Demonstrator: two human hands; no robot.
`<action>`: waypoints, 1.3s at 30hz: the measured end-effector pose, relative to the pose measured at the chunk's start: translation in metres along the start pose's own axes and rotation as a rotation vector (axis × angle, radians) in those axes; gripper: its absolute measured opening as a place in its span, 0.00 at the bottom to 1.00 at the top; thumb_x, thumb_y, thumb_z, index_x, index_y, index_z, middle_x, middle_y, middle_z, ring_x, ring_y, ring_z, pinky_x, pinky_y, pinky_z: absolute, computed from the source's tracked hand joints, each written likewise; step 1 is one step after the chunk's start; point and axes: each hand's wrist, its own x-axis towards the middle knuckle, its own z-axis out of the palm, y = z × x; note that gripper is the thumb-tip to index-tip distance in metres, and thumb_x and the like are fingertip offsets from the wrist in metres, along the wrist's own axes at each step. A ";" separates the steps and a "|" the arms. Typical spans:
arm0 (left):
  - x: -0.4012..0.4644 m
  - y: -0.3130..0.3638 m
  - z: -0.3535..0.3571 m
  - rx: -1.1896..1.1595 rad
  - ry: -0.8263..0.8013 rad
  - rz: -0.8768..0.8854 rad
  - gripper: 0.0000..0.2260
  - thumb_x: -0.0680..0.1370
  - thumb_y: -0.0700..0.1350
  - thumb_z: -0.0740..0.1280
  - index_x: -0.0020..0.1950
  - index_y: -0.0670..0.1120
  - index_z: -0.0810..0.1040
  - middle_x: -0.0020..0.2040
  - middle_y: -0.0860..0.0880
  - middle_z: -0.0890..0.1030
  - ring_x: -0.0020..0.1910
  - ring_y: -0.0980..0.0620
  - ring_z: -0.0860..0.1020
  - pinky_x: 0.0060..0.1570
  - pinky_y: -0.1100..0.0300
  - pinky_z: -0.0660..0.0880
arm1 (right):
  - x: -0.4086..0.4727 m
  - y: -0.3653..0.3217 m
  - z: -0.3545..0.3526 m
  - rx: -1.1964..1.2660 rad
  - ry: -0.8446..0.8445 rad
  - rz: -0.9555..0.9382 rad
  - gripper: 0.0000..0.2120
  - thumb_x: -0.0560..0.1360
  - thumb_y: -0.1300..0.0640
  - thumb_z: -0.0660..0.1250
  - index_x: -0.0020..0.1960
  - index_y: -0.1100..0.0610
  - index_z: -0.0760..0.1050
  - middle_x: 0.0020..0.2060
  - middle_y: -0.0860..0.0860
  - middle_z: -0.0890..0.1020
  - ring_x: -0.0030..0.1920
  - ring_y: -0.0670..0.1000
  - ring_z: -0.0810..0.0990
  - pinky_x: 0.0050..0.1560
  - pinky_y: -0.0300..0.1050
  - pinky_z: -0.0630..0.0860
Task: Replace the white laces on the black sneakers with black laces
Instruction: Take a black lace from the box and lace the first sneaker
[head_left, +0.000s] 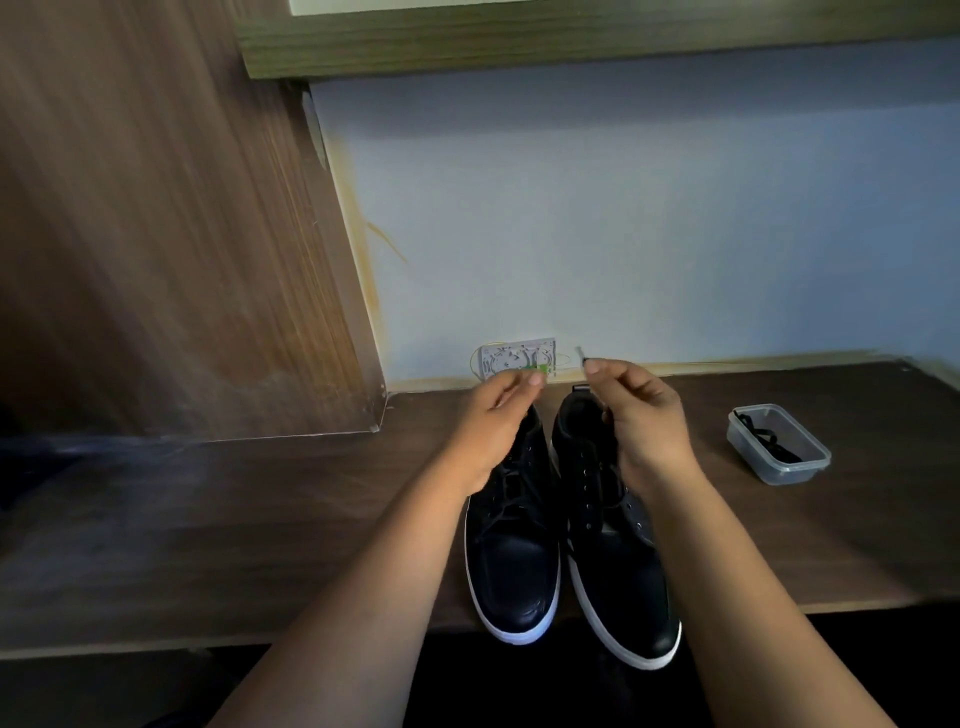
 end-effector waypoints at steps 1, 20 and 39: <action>-0.001 0.006 0.008 -0.115 -0.033 -0.008 0.09 0.81 0.45 0.63 0.57 0.45 0.79 0.58 0.49 0.81 0.59 0.54 0.78 0.60 0.60 0.74 | -0.004 0.001 0.005 -0.083 -0.048 -0.059 0.03 0.73 0.63 0.72 0.42 0.56 0.83 0.39 0.53 0.85 0.40 0.52 0.82 0.47 0.47 0.78; 0.014 -0.026 -0.030 0.720 0.217 0.007 0.15 0.79 0.35 0.58 0.60 0.44 0.81 0.53 0.47 0.78 0.49 0.52 0.76 0.51 0.65 0.68 | 0.003 0.054 0.005 -1.242 -0.421 -0.260 0.13 0.78 0.62 0.58 0.57 0.56 0.78 0.49 0.54 0.79 0.47 0.53 0.77 0.47 0.44 0.73; 0.013 -0.055 0.012 0.808 0.108 0.045 0.11 0.77 0.38 0.66 0.58 0.46 0.73 0.41 0.51 0.82 0.50 0.51 0.76 0.45 0.58 0.74 | 0.004 0.052 -0.006 -0.783 -0.151 0.151 0.09 0.73 0.60 0.70 0.49 0.50 0.73 0.40 0.48 0.83 0.39 0.48 0.80 0.35 0.40 0.73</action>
